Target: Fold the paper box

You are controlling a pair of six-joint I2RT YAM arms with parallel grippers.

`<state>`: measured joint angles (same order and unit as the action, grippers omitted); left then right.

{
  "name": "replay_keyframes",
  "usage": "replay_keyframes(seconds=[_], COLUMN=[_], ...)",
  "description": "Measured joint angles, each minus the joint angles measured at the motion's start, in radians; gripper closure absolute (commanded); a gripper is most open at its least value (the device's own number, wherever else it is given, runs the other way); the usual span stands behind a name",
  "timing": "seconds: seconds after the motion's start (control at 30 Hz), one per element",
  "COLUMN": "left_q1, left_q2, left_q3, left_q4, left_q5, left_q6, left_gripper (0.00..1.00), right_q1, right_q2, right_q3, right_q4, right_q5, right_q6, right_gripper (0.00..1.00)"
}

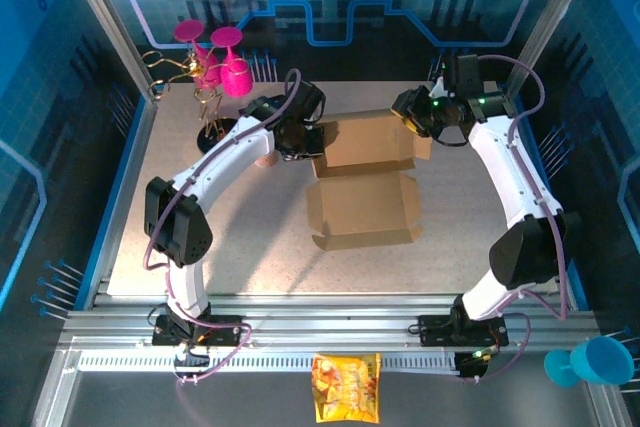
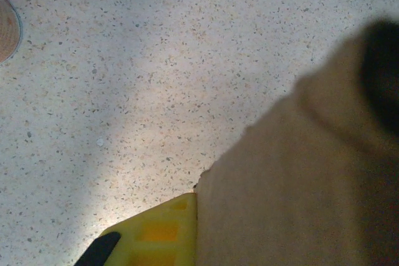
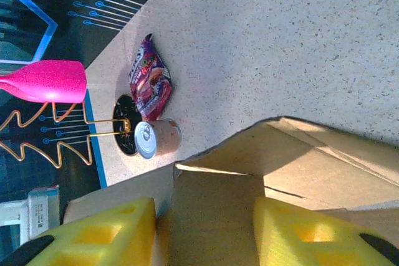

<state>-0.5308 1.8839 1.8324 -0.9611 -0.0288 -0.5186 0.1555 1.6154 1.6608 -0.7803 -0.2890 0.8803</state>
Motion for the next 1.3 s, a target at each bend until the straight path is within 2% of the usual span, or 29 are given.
replay_keyframes(seconds=[0.43, 0.87, 1.0, 1.03, 1.1, 1.17, 1.23, 1.3], left_q1=[0.002, 0.003, 0.003, 0.003, 0.003, 0.003, 0.003, 0.003], left_q2=[0.013, 0.015, 0.015, 0.015, 0.015, 0.015, 0.015, 0.015], left_q3=[0.033, 0.045, 0.045, 0.045, 0.045, 0.050, 0.060, 0.072], left_q4=[-0.026, -0.037, -0.037, -0.037, -0.037, -0.039, -0.041, -0.044], left_q5=[0.011, 0.016, 0.016, 0.016, 0.018, 0.019, 0.019, 0.019], left_q6=[0.004, 0.002, 0.002, 0.001, 0.001, 0.001, 0.001, 0.001], left_gripper=[1.00, 1.00, 1.00, 1.00, 1.00, 1.00, 1.00, 1.00], right_q1=[0.003, 0.003, 0.003, 0.003, 0.003, 0.002, 0.000, -0.009], right_q2=[-0.003, -0.045, -0.056, -0.058, -0.061, -0.074, -0.111, -0.190], right_q3=[-0.011, -0.084, -0.104, -0.106, -0.110, -0.121, -0.155, -0.226], right_q4=[0.048, 0.169, 0.187, 0.190, 0.198, 0.211, 0.230, 0.250], right_q5=[-0.019, -0.055, -0.055, -0.055, -0.056, -0.050, -0.032, -0.005], right_q6=[0.079, 0.276, 0.310, 0.315, 0.322, 0.320, 0.303, 0.279], right_gripper=[0.66, 1.00, 1.00, 0.96, 0.70, 0.51, 0.43, 0.42])
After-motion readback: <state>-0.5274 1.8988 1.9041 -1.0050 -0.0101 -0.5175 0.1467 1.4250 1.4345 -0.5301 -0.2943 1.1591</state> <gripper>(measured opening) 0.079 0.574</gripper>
